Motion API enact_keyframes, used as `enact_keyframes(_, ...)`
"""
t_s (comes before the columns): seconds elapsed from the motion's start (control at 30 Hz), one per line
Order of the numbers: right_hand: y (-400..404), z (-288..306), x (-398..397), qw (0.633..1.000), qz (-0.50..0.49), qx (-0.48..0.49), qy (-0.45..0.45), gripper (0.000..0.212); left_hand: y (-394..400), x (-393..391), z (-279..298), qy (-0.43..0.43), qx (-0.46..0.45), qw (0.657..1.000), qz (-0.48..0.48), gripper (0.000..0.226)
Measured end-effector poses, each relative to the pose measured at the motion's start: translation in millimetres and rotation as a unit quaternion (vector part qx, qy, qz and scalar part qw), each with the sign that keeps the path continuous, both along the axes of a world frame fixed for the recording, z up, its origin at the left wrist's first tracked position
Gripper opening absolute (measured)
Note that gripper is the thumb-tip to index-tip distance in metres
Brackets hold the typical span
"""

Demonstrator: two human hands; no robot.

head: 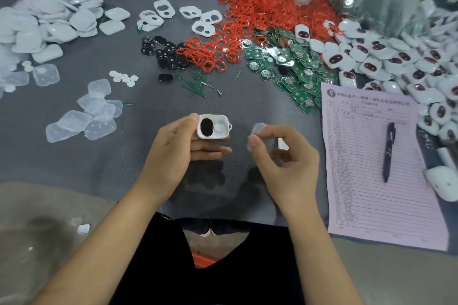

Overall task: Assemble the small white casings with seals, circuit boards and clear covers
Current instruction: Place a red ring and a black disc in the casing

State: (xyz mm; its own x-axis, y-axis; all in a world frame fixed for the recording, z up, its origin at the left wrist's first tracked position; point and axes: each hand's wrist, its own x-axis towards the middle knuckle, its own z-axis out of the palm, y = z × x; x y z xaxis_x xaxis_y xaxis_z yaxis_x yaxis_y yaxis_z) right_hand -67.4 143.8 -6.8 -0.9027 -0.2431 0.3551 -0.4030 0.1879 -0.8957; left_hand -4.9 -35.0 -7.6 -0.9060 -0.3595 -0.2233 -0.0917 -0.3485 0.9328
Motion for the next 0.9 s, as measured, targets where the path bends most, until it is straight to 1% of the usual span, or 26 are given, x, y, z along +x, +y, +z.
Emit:
enact_keyframes(0.03,-2.0,-0.2,-0.4,1.000,-0.001,-0.014,-0.015,0.017,-0.1,0.0,0.1,0.001,-0.002,1.000,0.000,0.047)
enact_keyframes(0.1,-6.6,0.3,-1.3,0.995,0.029,-0.071,-0.059,0.036,0.4,0.1,0.5,0.000,-0.003,1.000,-0.001,0.047)
enact_keyframes(0.13,-9.0,0.7,-1.6,0.991,0.043,-0.101,-0.078,0.042,0.3,-0.1,0.8,-0.001,-0.003,1.000,0.000,0.048)
enact_keyframes(0.17,-12.3,1.0,-1.9,0.986,0.047,-0.124,-0.096,0.042,0.2,0.0,1.1,-0.002,-0.004,1.000,0.000,0.048)
enact_keyframes(0.27,-21.1,0.6,-2.2,0.981,0.039,-0.141,-0.129,0.016,-0.7,0.8,0.8,-0.001,-0.002,1.000,-0.003,0.046)
enact_keyframes(0.3,-24.0,0.1,-2.0,0.981,0.038,-0.138,-0.127,0.013,-1.0,0.9,0.3,0.000,-0.001,1.000,-0.005,0.044)
enact_keyframes(0.37,-29.3,-0.1,-1.4,0.983,0.041,-0.130,-0.124,0.012,-1.9,1.1,-0.7,0.003,0.000,1.000,-0.011,0.044)
enact_keyframes(0.5,-36.5,-0.4,-0.4,0.989,0.061,-0.079,-0.106,0.012,-2.7,1.2,-2.4,0.015,-0.010,0.999,-0.026,0.046)
enact_keyframes(0.7,-39.4,-1.6,2.6,0.991,0.036,-0.056,-0.115,0.007,-4.4,3.3,-3.7,0.032,-0.027,0.998,-0.051,0.046)
enact_keyframes(0.8,-40.6,-0.8,3.1,0.993,0.027,-0.041,-0.106,0.010,-4.6,4.3,-4.1,0.033,-0.036,0.997,-0.055,0.044)
enact_keyframes(0.9,-41.9,-0.5,4.8,0.994,0.021,-0.040,-0.103,0.009,-3.6,5.6,-3.8,0.037,-0.054,0.996,-0.058,0.041)
